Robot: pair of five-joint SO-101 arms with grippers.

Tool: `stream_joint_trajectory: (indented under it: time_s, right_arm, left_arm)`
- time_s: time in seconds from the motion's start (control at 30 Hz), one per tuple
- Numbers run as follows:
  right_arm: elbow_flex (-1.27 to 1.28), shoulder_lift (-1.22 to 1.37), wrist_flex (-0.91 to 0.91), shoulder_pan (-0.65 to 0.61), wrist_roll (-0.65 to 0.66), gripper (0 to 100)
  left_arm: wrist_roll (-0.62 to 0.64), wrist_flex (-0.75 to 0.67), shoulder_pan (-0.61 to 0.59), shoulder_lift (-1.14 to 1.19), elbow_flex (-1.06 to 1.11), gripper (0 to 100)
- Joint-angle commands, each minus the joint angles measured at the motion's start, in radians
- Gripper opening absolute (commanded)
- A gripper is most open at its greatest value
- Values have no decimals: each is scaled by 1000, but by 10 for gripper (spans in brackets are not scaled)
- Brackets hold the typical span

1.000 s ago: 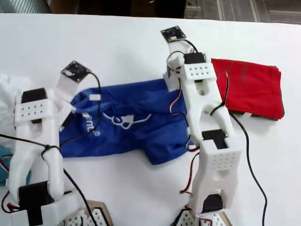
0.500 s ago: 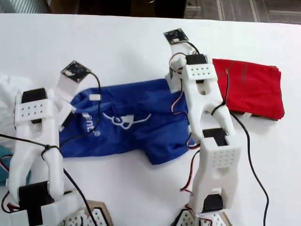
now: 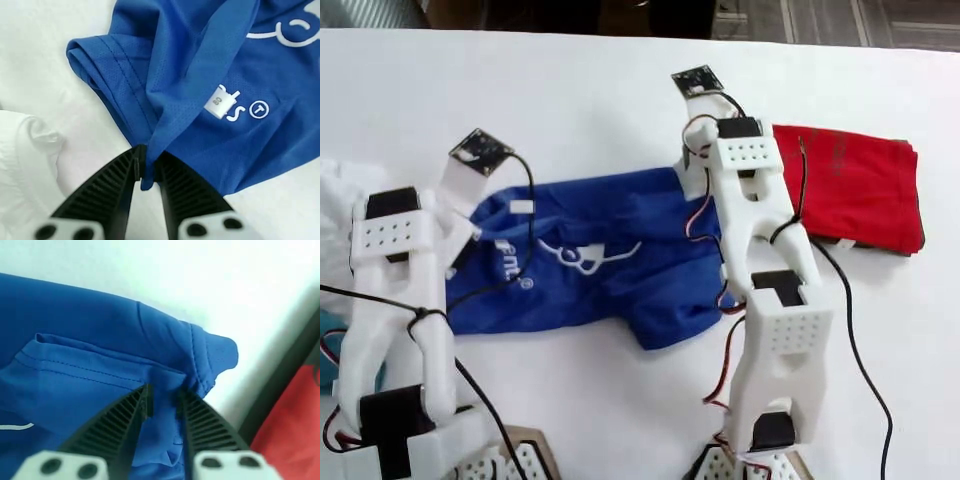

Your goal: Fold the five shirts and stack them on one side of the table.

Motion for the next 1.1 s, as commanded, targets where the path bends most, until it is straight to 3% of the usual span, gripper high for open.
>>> stream_joint_trajectory:
  time_s: [0.0,0.57,0.87,1.07]
  right_arm:
    - [-15,-19,-13,12,5,17]
    - [-6,-386,54,16,3,19]
    - [-14,-610,21,15,3,19]
    - [-14,-854,12,21,-2,19]
  left_arm:
    - [-8,-11,-8,-9,-12,27]
    - [-5,-2,-5,-12,-16,27]
    - [2,282,-2,-172,-364,27]
    - [2,356,-2,-321,-464,27]
